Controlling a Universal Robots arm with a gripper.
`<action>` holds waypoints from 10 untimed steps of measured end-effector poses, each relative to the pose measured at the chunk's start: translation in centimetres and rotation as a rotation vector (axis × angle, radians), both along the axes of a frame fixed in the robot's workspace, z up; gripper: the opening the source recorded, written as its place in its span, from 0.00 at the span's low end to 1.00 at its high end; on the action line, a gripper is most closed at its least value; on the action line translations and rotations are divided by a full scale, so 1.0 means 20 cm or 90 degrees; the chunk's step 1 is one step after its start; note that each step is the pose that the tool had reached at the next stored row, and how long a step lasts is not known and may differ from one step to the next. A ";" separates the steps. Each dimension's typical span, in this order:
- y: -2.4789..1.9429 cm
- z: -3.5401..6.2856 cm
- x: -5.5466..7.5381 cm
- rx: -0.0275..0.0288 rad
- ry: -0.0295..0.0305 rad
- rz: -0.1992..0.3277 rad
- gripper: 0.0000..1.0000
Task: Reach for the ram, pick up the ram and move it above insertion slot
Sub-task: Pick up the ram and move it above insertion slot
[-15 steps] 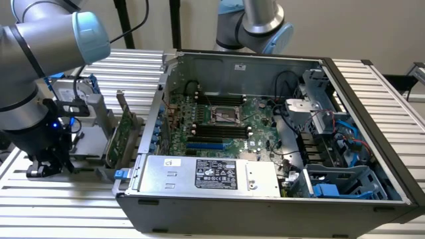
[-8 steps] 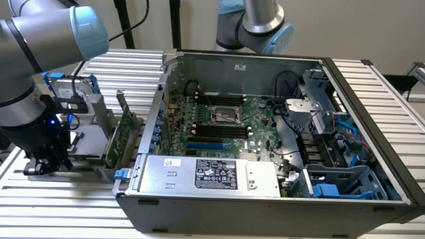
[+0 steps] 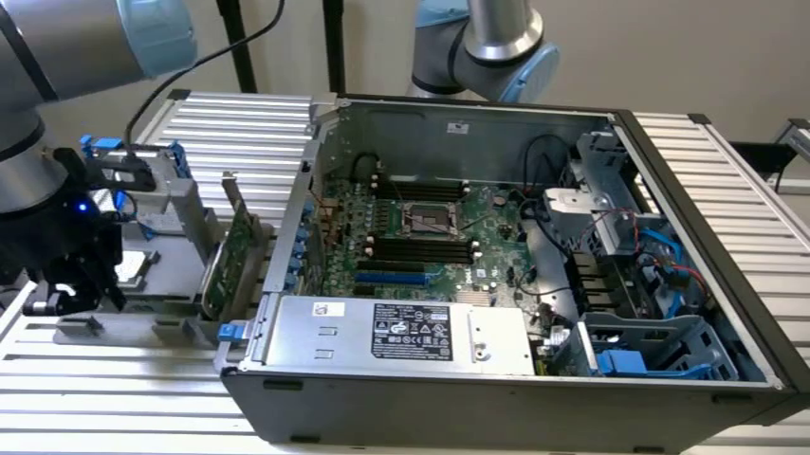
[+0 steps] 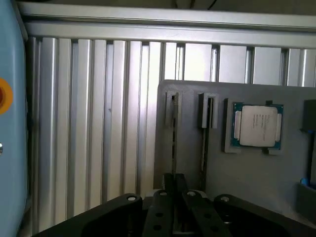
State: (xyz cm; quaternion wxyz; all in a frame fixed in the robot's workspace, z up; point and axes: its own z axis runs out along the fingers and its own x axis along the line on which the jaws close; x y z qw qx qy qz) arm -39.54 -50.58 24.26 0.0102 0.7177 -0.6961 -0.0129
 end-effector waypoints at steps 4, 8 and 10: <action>0.000 0.092 0.01 -0.0001 0.0001 0.001 0.13; 0.000 0.181 0.03 0.0000 0.0001 0.004 0.13; 0.000 0.227 0.05 0.0004 0.0000 0.006 0.13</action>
